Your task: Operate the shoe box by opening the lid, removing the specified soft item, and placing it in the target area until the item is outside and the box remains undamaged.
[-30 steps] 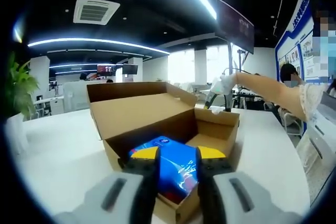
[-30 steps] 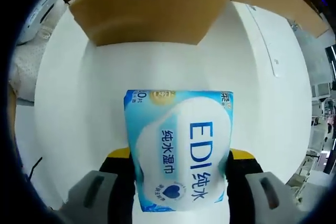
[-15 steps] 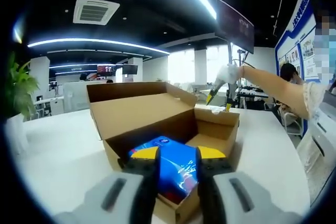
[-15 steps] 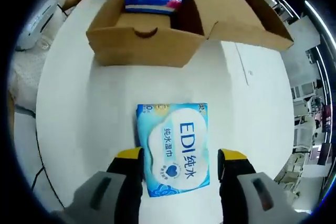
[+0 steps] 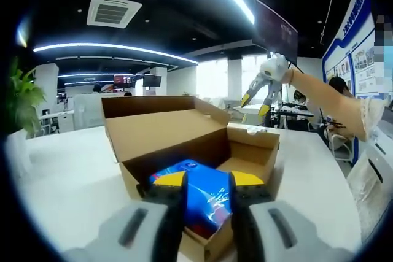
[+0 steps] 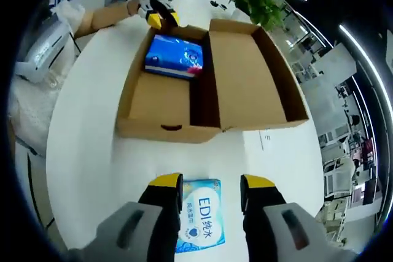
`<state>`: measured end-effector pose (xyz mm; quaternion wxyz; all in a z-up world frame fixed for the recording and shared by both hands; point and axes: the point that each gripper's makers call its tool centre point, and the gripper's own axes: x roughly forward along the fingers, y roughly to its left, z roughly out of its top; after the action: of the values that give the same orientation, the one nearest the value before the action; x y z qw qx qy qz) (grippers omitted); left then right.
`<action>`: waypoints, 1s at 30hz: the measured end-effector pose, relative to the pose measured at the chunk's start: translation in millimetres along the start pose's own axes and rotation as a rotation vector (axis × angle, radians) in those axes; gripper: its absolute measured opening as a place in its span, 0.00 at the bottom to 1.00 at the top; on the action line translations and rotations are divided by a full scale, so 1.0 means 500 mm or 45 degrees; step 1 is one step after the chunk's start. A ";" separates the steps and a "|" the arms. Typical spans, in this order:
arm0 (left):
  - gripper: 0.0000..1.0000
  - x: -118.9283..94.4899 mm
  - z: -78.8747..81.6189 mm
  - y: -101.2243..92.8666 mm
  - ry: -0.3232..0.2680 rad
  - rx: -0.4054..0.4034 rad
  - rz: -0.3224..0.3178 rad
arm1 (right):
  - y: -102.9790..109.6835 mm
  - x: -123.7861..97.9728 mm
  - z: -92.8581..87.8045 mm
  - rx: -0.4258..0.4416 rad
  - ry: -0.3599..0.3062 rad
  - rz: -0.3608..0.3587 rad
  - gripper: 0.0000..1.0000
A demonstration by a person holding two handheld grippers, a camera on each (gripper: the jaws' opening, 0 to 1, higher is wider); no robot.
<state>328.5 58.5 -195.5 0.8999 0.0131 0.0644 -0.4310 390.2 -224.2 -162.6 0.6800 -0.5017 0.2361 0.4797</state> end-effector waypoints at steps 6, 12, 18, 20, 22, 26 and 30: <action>0.27 0.001 0.001 -0.002 0.002 0.008 0.001 | 0.011 0.015 0.110 -0.035 -0.167 0.031 0.18; 0.27 0.002 0.001 -0.004 0.003 0.009 -0.002 | 0.037 0.059 0.168 -0.104 -0.168 0.094 0.17; 0.26 0.002 0.000 -0.008 0.006 0.020 0.000 | 0.064 0.102 0.237 -0.113 -0.221 0.150 0.03; 0.26 0.003 -0.001 -0.009 0.007 0.019 0.001 | 0.076 0.122 0.269 -0.102 -0.256 0.177 0.00; 0.26 0.004 -0.001 -0.009 0.006 0.015 0.000 | 0.091 0.139 0.295 -0.089 -0.281 0.214 0.00; 0.26 0.004 -0.002 -0.011 0.007 0.017 0.002 | 0.121 0.187 0.338 -0.072 -0.277 0.287 0.00; 0.26 0.005 -0.002 -0.010 0.009 0.023 0.004 | 0.126 0.232 0.369 -0.059 -0.254 0.284 0.00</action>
<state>326.0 53.7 -196.4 0.9003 0.0226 0.0636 -0.4300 354.3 -5.9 -213.4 0.6307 -0.4379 0.2106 0.6051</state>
